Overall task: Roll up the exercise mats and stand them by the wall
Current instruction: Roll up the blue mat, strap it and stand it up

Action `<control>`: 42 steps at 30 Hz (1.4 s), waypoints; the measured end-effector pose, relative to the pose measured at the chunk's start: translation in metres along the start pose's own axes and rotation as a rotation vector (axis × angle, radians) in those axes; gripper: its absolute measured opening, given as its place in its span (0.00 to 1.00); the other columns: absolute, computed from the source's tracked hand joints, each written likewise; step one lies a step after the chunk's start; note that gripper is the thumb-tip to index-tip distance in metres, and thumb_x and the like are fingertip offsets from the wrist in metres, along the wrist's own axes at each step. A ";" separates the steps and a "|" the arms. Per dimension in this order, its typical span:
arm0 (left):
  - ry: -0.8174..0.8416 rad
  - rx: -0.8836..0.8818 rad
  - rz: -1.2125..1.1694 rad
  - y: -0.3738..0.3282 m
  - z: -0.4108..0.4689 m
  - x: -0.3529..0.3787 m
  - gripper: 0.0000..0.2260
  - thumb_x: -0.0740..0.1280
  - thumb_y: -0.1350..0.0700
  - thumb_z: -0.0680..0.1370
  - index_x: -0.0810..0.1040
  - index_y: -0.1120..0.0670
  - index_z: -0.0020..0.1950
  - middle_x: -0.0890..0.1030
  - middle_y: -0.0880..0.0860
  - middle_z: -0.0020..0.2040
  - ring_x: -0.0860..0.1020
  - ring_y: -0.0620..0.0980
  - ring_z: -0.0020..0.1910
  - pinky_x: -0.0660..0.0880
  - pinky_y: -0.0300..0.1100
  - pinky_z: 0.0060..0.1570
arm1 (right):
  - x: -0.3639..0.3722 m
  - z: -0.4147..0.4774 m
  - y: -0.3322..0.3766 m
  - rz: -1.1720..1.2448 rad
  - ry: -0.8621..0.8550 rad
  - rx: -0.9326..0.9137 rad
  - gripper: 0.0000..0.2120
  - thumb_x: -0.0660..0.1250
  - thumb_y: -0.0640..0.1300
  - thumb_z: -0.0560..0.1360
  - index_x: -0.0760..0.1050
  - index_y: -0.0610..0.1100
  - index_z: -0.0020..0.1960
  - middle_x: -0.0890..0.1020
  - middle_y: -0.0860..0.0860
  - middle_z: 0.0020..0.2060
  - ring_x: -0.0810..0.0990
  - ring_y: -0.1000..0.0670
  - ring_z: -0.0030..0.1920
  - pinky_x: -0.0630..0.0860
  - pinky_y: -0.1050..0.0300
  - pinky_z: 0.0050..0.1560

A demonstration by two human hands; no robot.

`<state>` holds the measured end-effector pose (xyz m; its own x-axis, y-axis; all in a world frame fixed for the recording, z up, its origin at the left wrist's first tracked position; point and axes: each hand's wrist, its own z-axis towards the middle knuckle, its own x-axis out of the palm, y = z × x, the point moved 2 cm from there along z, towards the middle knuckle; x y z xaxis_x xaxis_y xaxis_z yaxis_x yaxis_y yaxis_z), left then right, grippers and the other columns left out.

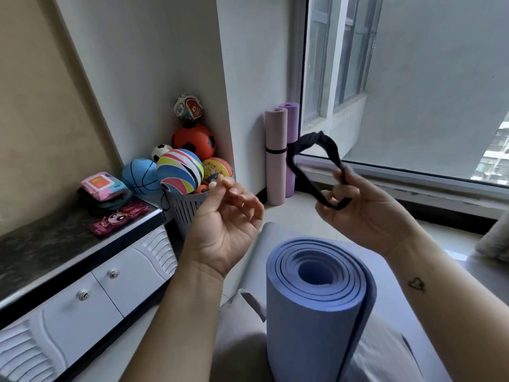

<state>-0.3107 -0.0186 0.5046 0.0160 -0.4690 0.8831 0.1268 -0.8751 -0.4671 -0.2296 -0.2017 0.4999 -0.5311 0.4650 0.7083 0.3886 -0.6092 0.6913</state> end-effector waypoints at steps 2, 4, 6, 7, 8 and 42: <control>-0.050 -0.025 0.100 0.005 0.002 0.003 0.06 0.65 0.51 0.70 0.75 0.52 0.38 0.72 0.47 0.32 0.71 0.43 0.30 0.76 0.36 0.37 | 0.001 0.001 -0.003 -0.096 0.001 0.051 0.19 0.83 0.45 0.55 0.83 0.40 0.43 0.72 0.53 0.21 0.76 0.52 0.31 0.79 0.59 0.42; -0.083 -0.072 0.276 0.010 0.001 0.006 0.12 0.65 0.44 0.68 0.76 0.53 0.42 0.75 0.47 0.34 0.72 0.44 0.31 0.76 0.39 0.40 | 0.001 0.002 -0.005 -0.176 -0.011 0.060 0.26 0.83 0.45 0.54 0.79 0.38 0.47 0.72 0.51 0.21 0.76 0.52 0.30 0.79 0.59 0.41; -0.071 -0.103 0.468 0.013 -0.001 0.008 0.21 0.64 0.38 0.65 0.79 0.53 0.46 0.78 0.48 0.36 0.74 0.45 0.35 0.76 0.43 0.44 | 0.006 0.003 -0.005 -0.237 -0.048 0.040 0.26 0.80 0.46 0.57 0.75 0.38 0.50 0.72 0.51 0.21 0.76 0.52 0.29 0.79 0.59 0.40; -0.064 -0.095 0.562 0.015 -0.002 0.007 0.23 0.64 0.37 0.64 0.81 0.54 0.46 0.78 0.49 0.38 0.74 0.45 0.36 0.78 0.43 0.43 | 0.007 0.004 -0.004 -0.253 -0.070 0.028 0.23 0.77 0.46 0.61 0.73 0.39 0.50 0.72 0.51 0.21 0.75 0.53 0.29 0.79 0.59 0.39; -0.063 -0.070 0.649 0.016 -0.002 0.006 0.21 0.65 0.39 0.65 0.82 0.54 0.45 0.77 0.49 0.39 0.74 0.46 0.37 0.79 0.42 0.41 | 0.009 0.005 -0.003 -0.259 -0.093 0.013 0.17 0.72 0.45 0.64 0.73 0.40 0.49 0.72 0.51 0.21 0.75 0.53 0.28 0.79 0.60 0.39; 0.126 0.173 -0.279 0.022 -0.002 0.033 0.10 0.65 0.50 0.70 0.78 0.54 0.33 0.78 0.49 0.30 0.77 0.46 0.29 0.77 0.37 0.35 | 0.042 -0.010 -0.002 0.453 -0.023 -0.200 0.16 0.64 0.48 0.73 0.71 0.44 0.28 0.72 0.53 0.25 0.76 0.53 0.30 0.79 0.57 0.42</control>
<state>-0.3089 -0.0532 0.5232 -0.1644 -0.2351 0.9580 0.2750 -0.9436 -0.1844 -0.2600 -0.1873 0.5267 -0.3242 0.1380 0.9359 0.4233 -0.8636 0.2740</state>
